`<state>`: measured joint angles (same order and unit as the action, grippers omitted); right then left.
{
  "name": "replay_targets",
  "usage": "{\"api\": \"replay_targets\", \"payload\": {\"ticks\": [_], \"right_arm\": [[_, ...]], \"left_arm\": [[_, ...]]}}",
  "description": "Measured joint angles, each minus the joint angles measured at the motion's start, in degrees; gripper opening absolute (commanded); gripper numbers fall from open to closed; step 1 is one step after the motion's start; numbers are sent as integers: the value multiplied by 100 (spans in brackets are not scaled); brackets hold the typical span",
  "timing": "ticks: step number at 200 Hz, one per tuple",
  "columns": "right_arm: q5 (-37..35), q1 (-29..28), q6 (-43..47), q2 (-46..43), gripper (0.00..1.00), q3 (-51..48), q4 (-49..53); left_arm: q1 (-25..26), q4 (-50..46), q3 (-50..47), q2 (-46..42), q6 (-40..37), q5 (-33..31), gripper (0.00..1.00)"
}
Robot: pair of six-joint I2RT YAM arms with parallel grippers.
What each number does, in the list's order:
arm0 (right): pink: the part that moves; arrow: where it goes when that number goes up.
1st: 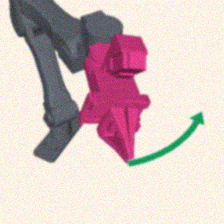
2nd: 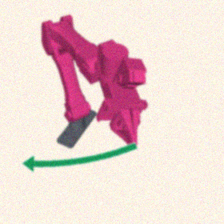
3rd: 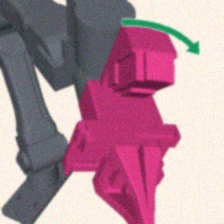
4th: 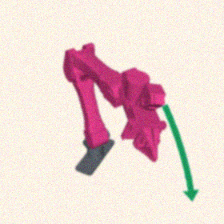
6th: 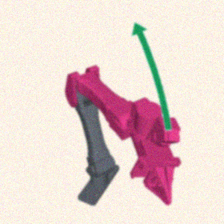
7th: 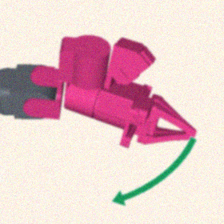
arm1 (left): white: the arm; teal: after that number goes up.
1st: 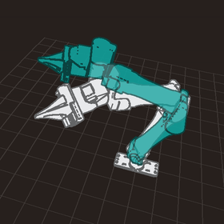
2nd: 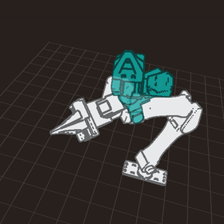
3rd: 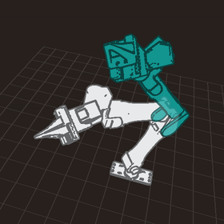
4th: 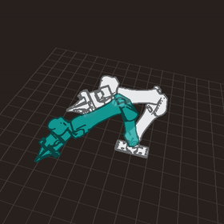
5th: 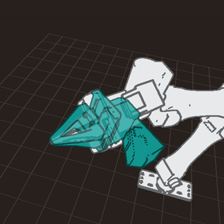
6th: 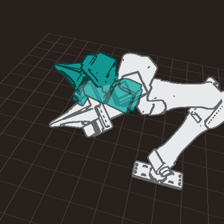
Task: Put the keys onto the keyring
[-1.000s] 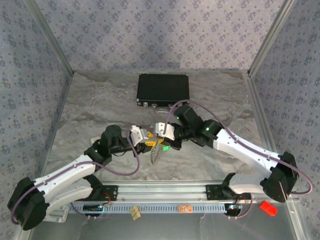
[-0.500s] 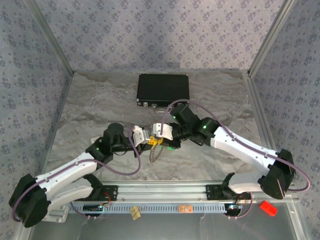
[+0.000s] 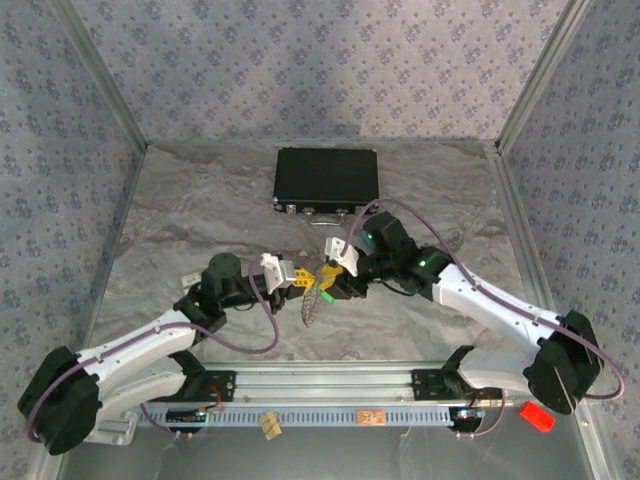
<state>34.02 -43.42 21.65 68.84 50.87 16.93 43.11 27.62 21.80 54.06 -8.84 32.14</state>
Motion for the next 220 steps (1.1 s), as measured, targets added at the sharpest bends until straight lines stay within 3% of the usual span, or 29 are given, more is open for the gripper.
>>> {"api": "replay_targets", "payload": {"ticks": [44, 91, 116, 168, 220], "right_arm": [[39, 0, -105, 7, 8, 0, -92], [87, 22, -109, 55, 3, 2, -42], [199, 44, -111, 328, 7, 81, 42], [234, 24, -155, 243, 34, -39, -164], [133, 33, -179, -273, 34, -426, -605]], "left_arm": [[0, 70, 0, 0, 37, 0, 0], [0, 96, -11, 0, 66, 4, 0], [0, 146, -11, 63, 146, 44, 0], [2, 407, -11, 160, 166, 151, 0], [9, 791, -63, 243, 382, 149, 0]]}}
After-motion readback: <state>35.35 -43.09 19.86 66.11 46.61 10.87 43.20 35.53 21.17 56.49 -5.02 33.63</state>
